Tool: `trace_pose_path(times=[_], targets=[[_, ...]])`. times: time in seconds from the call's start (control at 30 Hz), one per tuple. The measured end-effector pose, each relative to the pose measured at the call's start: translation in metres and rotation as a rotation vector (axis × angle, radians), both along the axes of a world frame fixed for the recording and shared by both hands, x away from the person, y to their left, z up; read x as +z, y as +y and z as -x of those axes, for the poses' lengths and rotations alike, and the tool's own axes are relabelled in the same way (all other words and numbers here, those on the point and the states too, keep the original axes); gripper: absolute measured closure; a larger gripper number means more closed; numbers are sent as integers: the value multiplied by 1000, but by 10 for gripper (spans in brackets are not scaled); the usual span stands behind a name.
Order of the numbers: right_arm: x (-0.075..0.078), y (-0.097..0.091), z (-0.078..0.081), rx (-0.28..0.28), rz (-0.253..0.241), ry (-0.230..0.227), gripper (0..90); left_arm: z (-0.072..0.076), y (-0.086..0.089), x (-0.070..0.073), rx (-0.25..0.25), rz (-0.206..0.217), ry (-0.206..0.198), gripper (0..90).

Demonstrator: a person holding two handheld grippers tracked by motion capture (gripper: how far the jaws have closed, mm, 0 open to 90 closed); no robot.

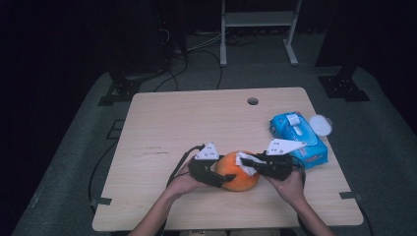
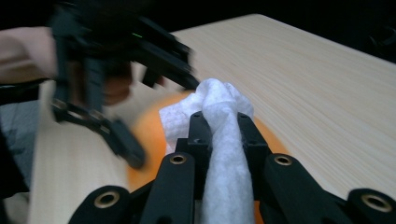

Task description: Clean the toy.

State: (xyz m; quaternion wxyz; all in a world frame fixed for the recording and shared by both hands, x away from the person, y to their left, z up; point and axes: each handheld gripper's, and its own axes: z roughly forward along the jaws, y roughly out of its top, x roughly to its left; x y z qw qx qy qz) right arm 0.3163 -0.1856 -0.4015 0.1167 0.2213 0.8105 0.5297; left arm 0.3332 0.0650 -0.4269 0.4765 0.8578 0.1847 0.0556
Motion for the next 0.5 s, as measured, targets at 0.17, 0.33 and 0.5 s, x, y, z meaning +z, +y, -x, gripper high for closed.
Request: trace_pose_path(times=[0.17, 0.33, 0.5], targets=[[3, 45, 10, 54, 108, -61, 791, 7, -9, 1, 20, -41, -28, 245], [7, 33, 0, -47, 112, -49, 793, 7, -6, -2, 17, -31, -17, 252], [4, 5, -6, -121, 85, -1, 791, 8, -6, -3, -6, -27, -16, 247]])
